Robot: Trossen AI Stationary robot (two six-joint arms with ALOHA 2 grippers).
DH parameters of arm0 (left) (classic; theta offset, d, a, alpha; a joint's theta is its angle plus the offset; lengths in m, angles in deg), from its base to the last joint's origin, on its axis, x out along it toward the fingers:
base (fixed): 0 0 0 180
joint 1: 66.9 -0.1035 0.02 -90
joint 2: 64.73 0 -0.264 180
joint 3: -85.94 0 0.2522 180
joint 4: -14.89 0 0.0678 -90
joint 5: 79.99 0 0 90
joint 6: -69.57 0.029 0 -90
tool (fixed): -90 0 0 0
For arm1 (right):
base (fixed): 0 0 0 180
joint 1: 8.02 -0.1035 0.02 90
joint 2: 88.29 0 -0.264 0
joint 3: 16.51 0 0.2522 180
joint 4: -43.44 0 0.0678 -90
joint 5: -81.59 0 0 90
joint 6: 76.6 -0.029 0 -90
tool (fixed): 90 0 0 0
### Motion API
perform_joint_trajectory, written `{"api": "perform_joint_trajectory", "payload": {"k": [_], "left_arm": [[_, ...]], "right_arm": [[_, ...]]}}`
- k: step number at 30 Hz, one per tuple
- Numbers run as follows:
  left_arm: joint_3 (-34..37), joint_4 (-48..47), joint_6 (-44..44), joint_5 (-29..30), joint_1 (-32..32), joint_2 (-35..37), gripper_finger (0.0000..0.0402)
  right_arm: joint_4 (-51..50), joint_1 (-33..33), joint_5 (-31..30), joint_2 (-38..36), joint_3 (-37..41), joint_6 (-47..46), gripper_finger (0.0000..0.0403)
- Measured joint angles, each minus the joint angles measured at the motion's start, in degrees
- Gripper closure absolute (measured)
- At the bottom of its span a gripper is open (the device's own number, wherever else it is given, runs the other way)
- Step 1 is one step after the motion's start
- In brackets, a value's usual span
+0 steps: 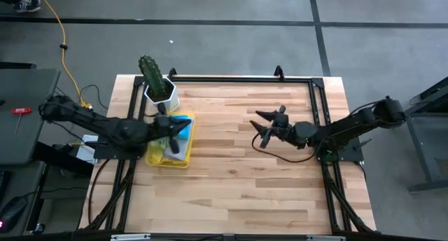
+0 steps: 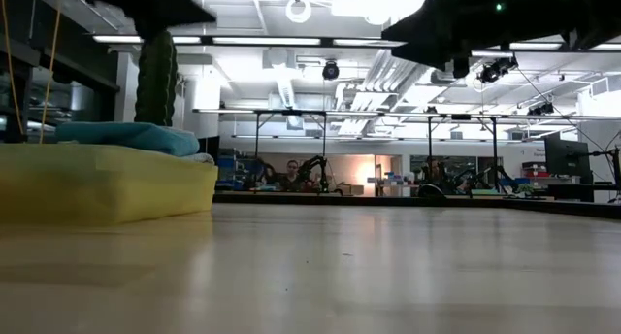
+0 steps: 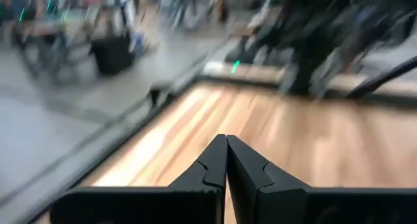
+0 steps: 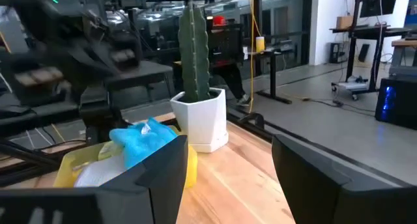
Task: Fold microfiber towels
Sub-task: Put the folded blue microfiber towel into the yellow bin
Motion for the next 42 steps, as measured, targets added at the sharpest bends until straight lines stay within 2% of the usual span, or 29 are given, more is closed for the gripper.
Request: {"api": "perform_joint_trajectory", "payload": {"k": [4,7,14,19,22,25,36,42], "left_arm": [[0.1,-10.4,-8.7,-3.6,-7.2,-3.4,0.0402],[2.6,-13.1,-13.1,-4.8,-9.9,-4.1,0.0402],[12.9,-4.4,-15.1,-6.1,-10.6,-0.6,0.0401],[17.8,-3.5,-18.7,-6.7,-10.6,1.5,0.0401],[19.8,-3.8,-20.9,-3.9,-10.6,1.5,0.0401],[21.3,-3.6,-22.6,-2.1,-10.6,1.2,0.0402],[23.6,-2.3,-25.7,-5.7,-10.6,-1.1,0.0401],[21.7,8.0,-18.3,-9.4,-10.6,-1.5,0.0402]], "right_arm": [[-0.5,0.7,0.2,-0.1,-0.7,0.1,0.0187],[-1.9,0.7,0.2,-0.1,-0.7,0.1,0.0187],[-3.5,0.7,0.2,-0.1,-0.7,-0.5,0.0187],[-3.5,0.7,0.2,-0.1,-0.7,-0.6,0.0187],[-3.5,0.7,0.2,-0.1,-0.7,-0.6,0.0187],[-3.4,0.7,0.2,-0.1,-0.7,-0.6,0.0187],[-3.1,0.7,0.2,-0.1,-0.7,-0.6,0.0187],[-3.1,0.7,0.2,0.0,-0.7,-0.5,0.0187]]}}
